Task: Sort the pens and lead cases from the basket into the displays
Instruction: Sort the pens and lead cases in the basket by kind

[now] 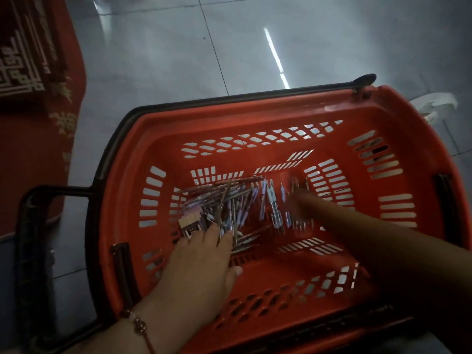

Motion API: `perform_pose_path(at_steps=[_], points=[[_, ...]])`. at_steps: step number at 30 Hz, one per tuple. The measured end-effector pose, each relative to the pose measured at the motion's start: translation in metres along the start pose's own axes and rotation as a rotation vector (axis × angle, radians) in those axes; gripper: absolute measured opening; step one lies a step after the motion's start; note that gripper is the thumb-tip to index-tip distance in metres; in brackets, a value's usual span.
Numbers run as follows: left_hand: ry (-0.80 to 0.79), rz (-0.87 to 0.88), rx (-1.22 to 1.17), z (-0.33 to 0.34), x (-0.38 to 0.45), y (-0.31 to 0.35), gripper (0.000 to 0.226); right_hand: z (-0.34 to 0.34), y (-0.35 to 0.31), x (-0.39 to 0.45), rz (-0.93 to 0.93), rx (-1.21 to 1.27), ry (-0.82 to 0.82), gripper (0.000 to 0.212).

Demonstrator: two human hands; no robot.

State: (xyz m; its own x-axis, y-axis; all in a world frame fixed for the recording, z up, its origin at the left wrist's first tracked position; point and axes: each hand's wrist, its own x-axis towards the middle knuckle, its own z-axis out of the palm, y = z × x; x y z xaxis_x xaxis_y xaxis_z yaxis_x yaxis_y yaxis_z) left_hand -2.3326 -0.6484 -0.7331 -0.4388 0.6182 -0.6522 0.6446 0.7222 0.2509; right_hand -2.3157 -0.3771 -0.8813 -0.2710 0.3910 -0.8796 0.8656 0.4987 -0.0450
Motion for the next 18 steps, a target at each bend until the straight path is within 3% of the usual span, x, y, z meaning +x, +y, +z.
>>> perform_pose_path(at_steps=[6, 13, 18], points=[[-0.004, 0.008, 0.009, -0.002, -0.004, 0.005, 0.069, 0.046, -0.047, -0.010, -0.228, -0.142, -0.052, 0.040], [-0.044, 0.005, 0.026, -0.003, -0.003, 0.004, 0.070, 0.075, -0.063, 0.003, -0.184, 0.050, -0.017, 0.036], [-0.062, 0.009, 0.023, -0.003, -0.002, 0.005, 0.070, 0.084, -0.062, 0.006, 0.011, 0.031, 0.239, 0.075]])
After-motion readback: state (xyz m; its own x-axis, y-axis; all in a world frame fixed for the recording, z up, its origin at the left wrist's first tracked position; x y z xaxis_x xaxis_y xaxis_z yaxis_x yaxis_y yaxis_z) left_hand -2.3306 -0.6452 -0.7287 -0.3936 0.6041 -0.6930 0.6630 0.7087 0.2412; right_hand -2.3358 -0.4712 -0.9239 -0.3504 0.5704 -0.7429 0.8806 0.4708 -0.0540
